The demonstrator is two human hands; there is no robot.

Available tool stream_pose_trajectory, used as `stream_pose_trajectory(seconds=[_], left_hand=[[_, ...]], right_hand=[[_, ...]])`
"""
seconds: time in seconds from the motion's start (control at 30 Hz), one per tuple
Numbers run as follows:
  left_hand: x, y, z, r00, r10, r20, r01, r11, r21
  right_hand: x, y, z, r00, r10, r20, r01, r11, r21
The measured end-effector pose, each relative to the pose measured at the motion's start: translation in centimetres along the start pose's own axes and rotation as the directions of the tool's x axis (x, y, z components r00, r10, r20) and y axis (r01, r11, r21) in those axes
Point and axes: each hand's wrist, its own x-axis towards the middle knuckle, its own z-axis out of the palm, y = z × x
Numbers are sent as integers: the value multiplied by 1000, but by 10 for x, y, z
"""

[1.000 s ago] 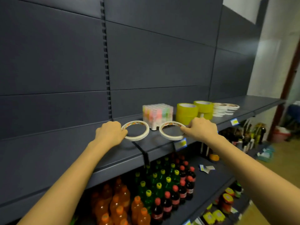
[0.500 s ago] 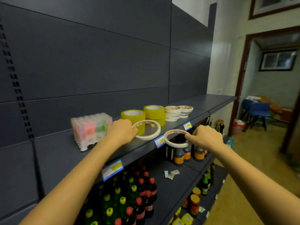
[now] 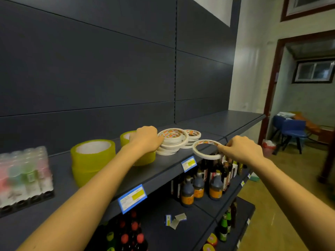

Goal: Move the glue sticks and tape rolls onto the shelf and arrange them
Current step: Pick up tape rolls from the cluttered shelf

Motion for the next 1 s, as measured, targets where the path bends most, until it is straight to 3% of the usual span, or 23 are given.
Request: stream_pose_trajectory(seconds=[0.3, 0.53, 0.77, 0.87, 1.0], left_hand=[[67, 32, 24, 982, -176, -64, 185, 964, 189], [98, 35, 41, 948, -315, -38, 308, 889, 338], [109, 44, 55, 936, -339, -97, 335, 772, 541], [105, 47, 56, 923, -334, -190, 383, 765, 518], [85, 39, 47, 870, -267, -413, 438, 805, 400]], right_hand=[[85, 14, 33, 997, -53, -53, 60, 988, 143], [149, 7, 43, 982, -189, -6, 187, 966, 179], [186, -4, 58, 949, -305, 75, 287, 938, 193], [193, -8, 67, 927, -351, 127, 328, 928, 175], [202, -10, 70, 886, -415, 209, 404, 910, 94]])
